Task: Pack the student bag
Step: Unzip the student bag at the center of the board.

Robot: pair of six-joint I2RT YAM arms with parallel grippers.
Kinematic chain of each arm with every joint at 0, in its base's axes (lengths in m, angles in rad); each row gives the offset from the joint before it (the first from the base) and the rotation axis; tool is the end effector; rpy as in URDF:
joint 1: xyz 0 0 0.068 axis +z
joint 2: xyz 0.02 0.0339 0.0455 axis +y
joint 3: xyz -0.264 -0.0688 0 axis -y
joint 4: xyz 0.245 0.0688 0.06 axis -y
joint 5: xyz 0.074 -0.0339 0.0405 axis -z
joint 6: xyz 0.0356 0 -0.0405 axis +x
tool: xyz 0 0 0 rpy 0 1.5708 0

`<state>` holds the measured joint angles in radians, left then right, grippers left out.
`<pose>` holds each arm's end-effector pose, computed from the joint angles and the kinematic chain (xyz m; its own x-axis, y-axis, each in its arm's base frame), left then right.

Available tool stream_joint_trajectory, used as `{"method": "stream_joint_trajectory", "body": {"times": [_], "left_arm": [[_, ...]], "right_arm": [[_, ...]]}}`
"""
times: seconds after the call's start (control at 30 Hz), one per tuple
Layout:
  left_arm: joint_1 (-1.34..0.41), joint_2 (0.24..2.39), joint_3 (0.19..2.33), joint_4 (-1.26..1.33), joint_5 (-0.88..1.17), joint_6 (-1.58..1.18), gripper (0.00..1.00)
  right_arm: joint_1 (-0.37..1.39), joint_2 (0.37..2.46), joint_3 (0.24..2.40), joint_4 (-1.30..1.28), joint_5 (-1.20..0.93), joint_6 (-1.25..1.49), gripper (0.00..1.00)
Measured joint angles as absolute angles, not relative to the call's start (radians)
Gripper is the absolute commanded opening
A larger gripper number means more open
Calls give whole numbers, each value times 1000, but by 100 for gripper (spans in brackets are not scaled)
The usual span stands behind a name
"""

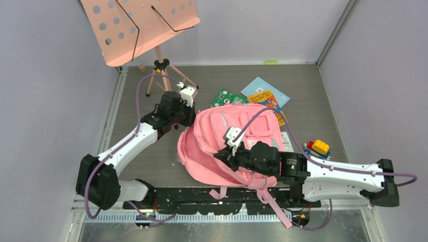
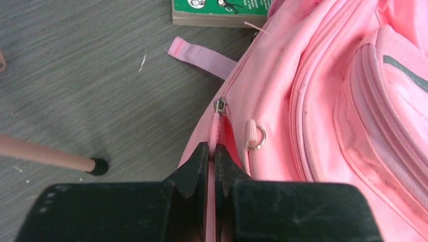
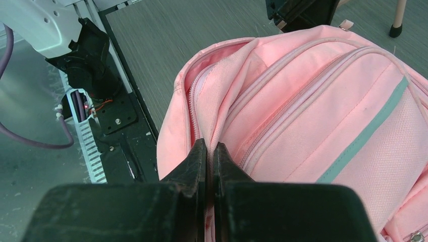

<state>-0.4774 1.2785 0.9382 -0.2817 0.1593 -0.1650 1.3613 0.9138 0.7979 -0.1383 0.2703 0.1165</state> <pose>0.2493 -0.1353 0.2775 -0.6038 0.1298 -0.7865 0.4754 0.8506 -0.2247 0.0538 0.2072 0.3266 -0.1553 -0.1916 -0.9691 -0.8768 0.4787 0.0458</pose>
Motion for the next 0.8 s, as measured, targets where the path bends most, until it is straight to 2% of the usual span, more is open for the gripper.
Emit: {"method": "stream_joint_trajectory", "body": {"times": [0.4, 0.47, 0.57, 0.7, 0.8], "left_arm": [[-478, 1371, 914, -79, 211, -127, 0], [-479, 1391, 915, -59, 219, -133, 5], [-479, 1404, 922, -62, 214, -143, 26], [-476, 1383, 938, -89, 138, -147, 61], [-471, 1311, 938, -162, 80, -150, 77]], "right_arm": [[1353, 919, 785, -120, 281, 125, 0], [1353, 926, 785, -119, 286, 127, 0], [1353, 936, 785, -113, 295, 132, 0], [1362, 934, 785, -109, 334, 147, 0], [1368, 928, 783, -101, 399, 162, 0]]}}
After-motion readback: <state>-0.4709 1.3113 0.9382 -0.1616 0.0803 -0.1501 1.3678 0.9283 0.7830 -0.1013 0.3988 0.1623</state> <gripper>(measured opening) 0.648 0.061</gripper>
